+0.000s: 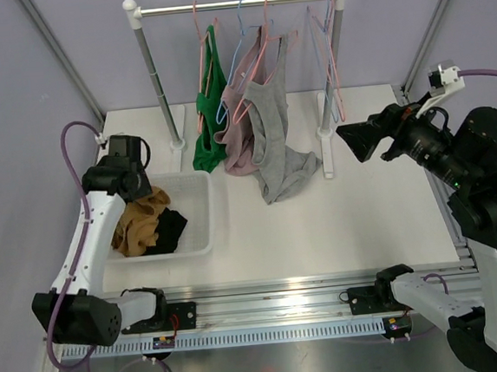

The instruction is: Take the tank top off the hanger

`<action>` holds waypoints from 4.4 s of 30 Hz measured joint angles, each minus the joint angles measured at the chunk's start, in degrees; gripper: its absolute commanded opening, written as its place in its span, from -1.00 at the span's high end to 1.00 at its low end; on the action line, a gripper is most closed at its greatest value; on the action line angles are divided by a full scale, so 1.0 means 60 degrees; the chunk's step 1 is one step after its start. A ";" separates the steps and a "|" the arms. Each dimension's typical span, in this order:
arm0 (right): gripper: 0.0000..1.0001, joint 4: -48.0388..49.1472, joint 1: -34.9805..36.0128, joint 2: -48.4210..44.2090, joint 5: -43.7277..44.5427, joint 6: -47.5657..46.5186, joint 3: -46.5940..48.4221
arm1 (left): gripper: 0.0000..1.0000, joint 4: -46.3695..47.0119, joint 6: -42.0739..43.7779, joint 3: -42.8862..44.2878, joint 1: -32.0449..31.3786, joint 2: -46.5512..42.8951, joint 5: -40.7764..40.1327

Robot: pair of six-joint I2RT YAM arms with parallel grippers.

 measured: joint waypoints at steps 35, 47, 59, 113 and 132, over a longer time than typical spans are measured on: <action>-0.42 -0.0062 0.2459 1.0459 0.4229 0.1319 0.8338 | -0.98 0.3246 0.0616 -0.3818 -0.0375 -0.7042 0.6247; 0.60 -0.0477 0.2546 1.1362 0.5759 0.0000 0.9154 | -0.98 0.3337 0.0612 -0.3982 -0.0590 -0.7034 0.6247; 1.00 -0.0561 0.2390 1.1227 0.6127 -0.0685 0.8925 | -0.98 0.3337 0.0612 -0.3982 -0.0707 -0.7031 0.6244; 1.00 -0.0947 0.2040 0.0284 -0.2579 0.0291 -0.0197 | -0.91 0.6273 0.0062 0.0605 -0.7020 -0.1829 0.3945; 1.00 -0.1002 0.2036 0.0310 -0.2718 0.0058 -0.0474 | 1.00 0.6302 0.1053 0.0739 -0.8076 -0.0758 0.1428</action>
